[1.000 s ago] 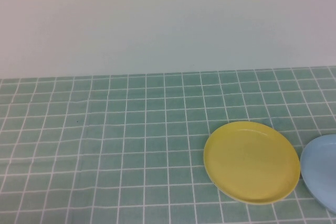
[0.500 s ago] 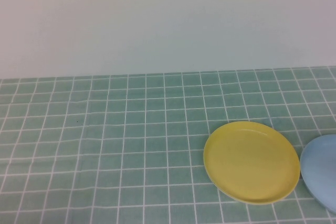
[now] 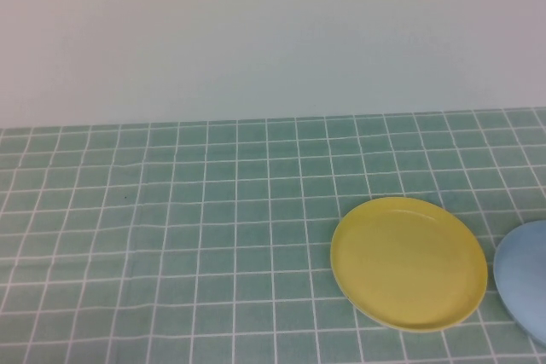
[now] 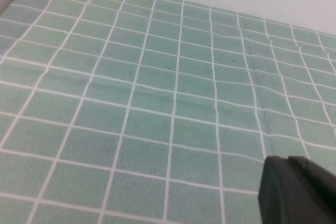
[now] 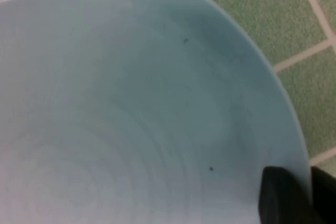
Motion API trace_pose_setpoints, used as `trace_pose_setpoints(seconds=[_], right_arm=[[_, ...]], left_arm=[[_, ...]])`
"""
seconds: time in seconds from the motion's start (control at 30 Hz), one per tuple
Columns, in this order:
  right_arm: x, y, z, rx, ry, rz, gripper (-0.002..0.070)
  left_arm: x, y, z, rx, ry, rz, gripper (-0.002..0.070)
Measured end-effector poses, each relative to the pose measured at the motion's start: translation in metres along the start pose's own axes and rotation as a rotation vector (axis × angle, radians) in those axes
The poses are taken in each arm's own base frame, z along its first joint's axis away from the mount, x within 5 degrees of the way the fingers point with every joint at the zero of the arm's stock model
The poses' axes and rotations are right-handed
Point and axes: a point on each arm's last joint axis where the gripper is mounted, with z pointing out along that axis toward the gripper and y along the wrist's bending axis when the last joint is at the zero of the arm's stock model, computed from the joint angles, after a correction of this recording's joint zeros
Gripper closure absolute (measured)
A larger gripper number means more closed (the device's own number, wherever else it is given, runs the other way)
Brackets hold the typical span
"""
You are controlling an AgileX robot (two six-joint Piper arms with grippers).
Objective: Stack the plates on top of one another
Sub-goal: Pick up the blue plate, then place the blue plate on the yellow plate
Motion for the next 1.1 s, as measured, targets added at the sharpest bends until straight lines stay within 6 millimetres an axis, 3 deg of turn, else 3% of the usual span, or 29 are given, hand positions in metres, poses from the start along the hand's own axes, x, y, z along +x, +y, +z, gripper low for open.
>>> trace_pose_setpoints(seconds=[0.07,0.3,0.63,0.8,1.1], right_arm=[[0.0,0.0,0.0,-0.001,-0.004,0.001,0.063],[-0.006,0.001,-0.013,-0.012,-0.064,0.004,0.0653],[-0.019,0.005,-0.072,-0.076,-0.33,0.028,0.0664],[-0.016,0.025,-0.085,-0.139,-0.389,-0.035,0.0664],[-0.001,0.083,-0.095,-0.308,-0.454,-0.251,0.0664]], left_arm=[[0.0,0.0,0.0,0.0,0.0,0.0,0.0675],[0.0,0.0,0.0,0.0,0.0,0.0,0.0676],[0.0,0.0,0.0,0.0,0.0,0.0,0.0676],[0.0,0.0,0.0,0.0,0.0,0.0,0.0676],[0.0,0.0,0.0,0.0,0.0,0.002,0.0675]])
